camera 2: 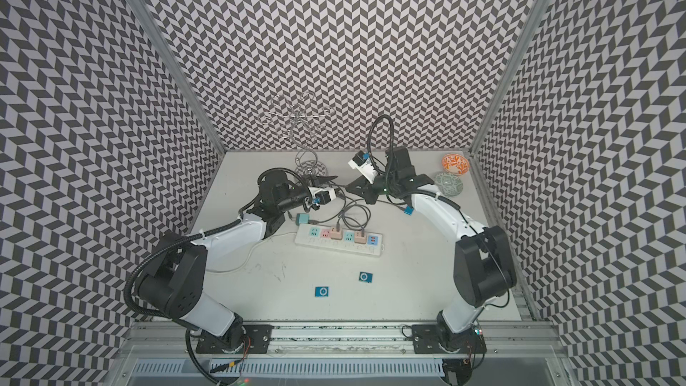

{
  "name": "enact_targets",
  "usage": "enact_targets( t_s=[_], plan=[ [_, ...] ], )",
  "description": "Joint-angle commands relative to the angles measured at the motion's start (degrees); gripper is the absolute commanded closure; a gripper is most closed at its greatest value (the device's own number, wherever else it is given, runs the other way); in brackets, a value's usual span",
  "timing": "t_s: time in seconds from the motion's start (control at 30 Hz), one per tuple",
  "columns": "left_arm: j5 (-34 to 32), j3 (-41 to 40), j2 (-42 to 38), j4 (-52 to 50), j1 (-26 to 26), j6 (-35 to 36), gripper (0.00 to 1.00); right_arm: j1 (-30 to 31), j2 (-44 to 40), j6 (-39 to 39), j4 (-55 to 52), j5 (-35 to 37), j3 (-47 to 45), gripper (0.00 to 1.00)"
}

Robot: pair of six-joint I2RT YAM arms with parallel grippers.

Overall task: Charge mp3
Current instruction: Pick up the charging cable from the center of the board.

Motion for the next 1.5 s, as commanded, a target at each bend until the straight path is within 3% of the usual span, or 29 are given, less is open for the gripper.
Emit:
enact_targets(
  t_s=[0.0,0.03,0.3,0.37,0.53,0.67,0.9,1.07,1.23,1.47],
  plan=[
    [1.85,2.19,1.37,-2.42,-0.08,2.21,0.63,-0.16,0.63,-2.81,-0.52,-5.38,2.21,1.00],
    [1.97,2.56,1.55,-3.15,-0.08,2.42,0.63,-0.16,0.57,-2.86,-0.63,-5.62,2.34,1.00],
    [2.20,3.99,1.37,-7.47,-0.50,3.33,0.98,-0.16,0.99,-3.12,-1.36,-7.21,2.35,1.00],
    [2.09,4.61,1.10,-9.05,-0.77,3.42,1.00,-0.16,1.28,-3.17,-1.45,-7.13,2.48,0.99],
    [1.74,6.79,0.31,-15.08,-0.92,1.86,1.00,-0.58,1.18,-5.36,-1.50,-5.63,2.24,0.64],
    [0.64,10.14,0.27,-22.75,-0.46,-1.65,1.00,-1.82,-1.62,-7.17,2.96,-3.78,-1.33,0.48],
    [1.08,13.05,-0.86,-32.56,0.41,-6.34,1.00,-2.01,-13.67,-11.84,26.57,2.51,-19.39,0.48],
    [3.54,15.68,-0.42,-40.18,0.62,-7.42,1.00,-2.01,-20.36,-19.70,41.47,5.53,-29.78,0.52],
    [5.72,15.92,-0.35,-41.11,0.62,-8.73,1.00,-0.94,-19.04,-26.55,42.58,4.38,-29.42,0.55],
    [6.96,17.58,0.30,-42.44,0.18,-9.55,1.00,2.21,-15.77,-36.55,35.21,3.28,-25.61,0.58]
  ],
)
